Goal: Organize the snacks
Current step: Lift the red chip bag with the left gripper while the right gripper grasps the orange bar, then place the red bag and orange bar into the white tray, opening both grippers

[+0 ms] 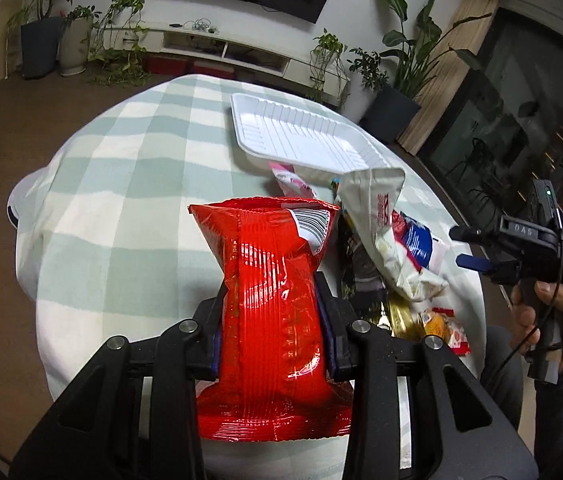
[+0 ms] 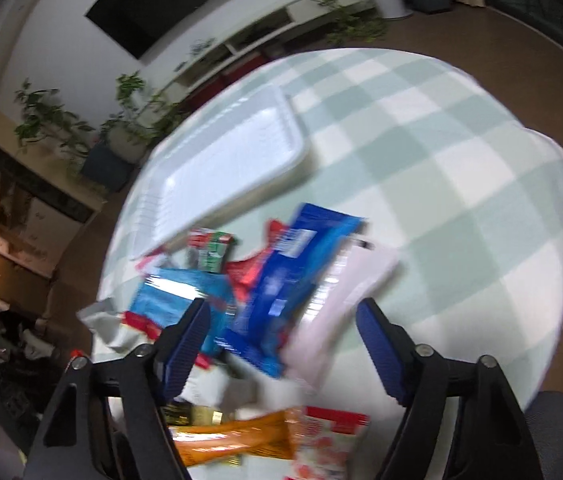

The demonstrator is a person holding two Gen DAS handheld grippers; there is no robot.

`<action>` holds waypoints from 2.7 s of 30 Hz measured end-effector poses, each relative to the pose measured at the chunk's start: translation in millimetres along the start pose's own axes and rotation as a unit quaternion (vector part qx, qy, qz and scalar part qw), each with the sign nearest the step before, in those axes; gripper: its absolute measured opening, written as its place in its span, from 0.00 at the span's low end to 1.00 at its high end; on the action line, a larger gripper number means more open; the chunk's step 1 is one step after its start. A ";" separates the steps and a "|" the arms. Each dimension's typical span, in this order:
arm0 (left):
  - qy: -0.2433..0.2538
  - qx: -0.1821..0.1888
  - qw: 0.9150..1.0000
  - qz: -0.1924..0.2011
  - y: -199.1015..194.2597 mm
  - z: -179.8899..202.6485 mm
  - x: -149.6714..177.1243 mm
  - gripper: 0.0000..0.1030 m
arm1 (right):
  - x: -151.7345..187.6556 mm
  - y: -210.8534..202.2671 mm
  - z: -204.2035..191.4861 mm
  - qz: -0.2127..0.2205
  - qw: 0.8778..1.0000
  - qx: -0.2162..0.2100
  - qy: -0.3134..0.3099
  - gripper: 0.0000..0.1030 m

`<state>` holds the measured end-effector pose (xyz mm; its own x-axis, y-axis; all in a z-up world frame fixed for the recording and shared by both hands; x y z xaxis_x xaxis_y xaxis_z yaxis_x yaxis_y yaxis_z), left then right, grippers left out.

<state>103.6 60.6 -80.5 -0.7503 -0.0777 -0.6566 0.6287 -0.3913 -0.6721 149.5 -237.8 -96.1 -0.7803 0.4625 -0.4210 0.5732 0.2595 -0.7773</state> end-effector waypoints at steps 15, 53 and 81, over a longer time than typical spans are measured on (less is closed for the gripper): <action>-0.009 0.037 0.999 -0.009 1.7 18.3 25.4 0.32 | 119.6 -39.9 -85.1 -0.006 0.897 -0.041 -0.440 0.68; -0.003 0.082 0.996 -0.037 9.5 36.0 51.9 0.32 | 138.1 7.8 -84.0 -0.159 0.787 -0.089 -0.590 0.13; 0.032 0.009 0.999 -0.027 87.2 -1.3 -176.7 0.32 | -121.8 9.8 -53.6 0.027 0.978 -0.075 -0.192 0.13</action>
<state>291.2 41.4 -23.5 -0.7677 0.0020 -0.6409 0.5838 -0.4104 -0.7006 263.5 -246.2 -27.4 -0.7674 0.1348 -0.6269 0.6246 0.3779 -0.6834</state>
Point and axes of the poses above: each gripper's, at about its wrist camera, not at the fingertips, and y roughly the way its jaws point, z to its right, x to its underside, the point moved 8 cm from there along y, roughly the way its jaws point, and after that the axes turned 1 degree about -x, right-handed, at the moved point
